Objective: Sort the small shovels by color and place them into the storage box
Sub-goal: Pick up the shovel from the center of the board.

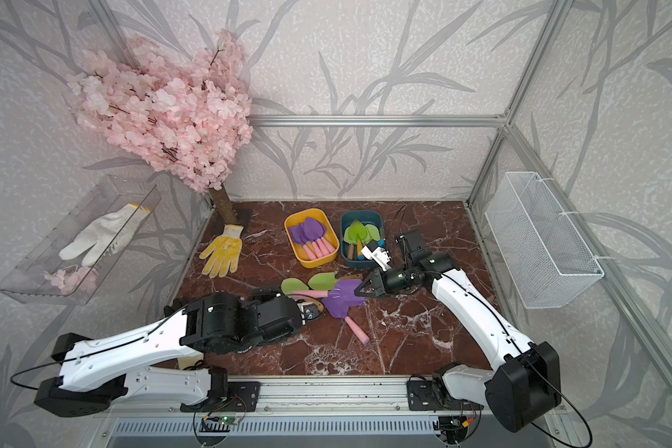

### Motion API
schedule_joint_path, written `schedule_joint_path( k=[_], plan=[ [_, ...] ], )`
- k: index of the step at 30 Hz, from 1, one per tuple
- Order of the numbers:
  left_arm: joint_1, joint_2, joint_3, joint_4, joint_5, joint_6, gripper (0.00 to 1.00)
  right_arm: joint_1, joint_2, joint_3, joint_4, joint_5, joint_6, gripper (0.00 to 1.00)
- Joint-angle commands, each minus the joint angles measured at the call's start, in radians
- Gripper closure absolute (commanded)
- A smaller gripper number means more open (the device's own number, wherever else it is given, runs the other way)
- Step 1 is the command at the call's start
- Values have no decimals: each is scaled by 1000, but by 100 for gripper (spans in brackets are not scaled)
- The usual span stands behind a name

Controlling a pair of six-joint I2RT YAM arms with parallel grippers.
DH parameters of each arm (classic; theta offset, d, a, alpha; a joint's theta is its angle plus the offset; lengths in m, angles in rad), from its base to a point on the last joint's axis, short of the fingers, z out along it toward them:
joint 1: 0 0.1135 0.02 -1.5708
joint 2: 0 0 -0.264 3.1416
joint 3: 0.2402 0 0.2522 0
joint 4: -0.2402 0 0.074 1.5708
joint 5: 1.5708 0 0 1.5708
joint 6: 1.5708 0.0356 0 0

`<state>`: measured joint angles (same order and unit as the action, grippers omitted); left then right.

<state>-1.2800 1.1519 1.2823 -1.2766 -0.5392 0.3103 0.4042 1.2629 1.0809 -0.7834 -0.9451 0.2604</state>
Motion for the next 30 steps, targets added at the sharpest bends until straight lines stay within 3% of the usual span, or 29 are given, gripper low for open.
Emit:
schedule_joint_path(
  k=[1,13,20,27,30],
  plan=[
    [-1,-51,-56,183,-18,144,14,18,-26,33,-26,-37,-19,100],
    [17,-24,-105,294,22,189,16,57,-49,35,-39,-66,-27,100],
    [54,-24,-125,280,41,169,27,57,-63,34,-39,-74,-25,100],
    [86,-48,-168,319,71,171,28,58,-70,36,-28,-92,-18,100],
    [97,-55,-180,338,87,170,33,58,-73,39,-29,-97,-15,100]
  ],
)
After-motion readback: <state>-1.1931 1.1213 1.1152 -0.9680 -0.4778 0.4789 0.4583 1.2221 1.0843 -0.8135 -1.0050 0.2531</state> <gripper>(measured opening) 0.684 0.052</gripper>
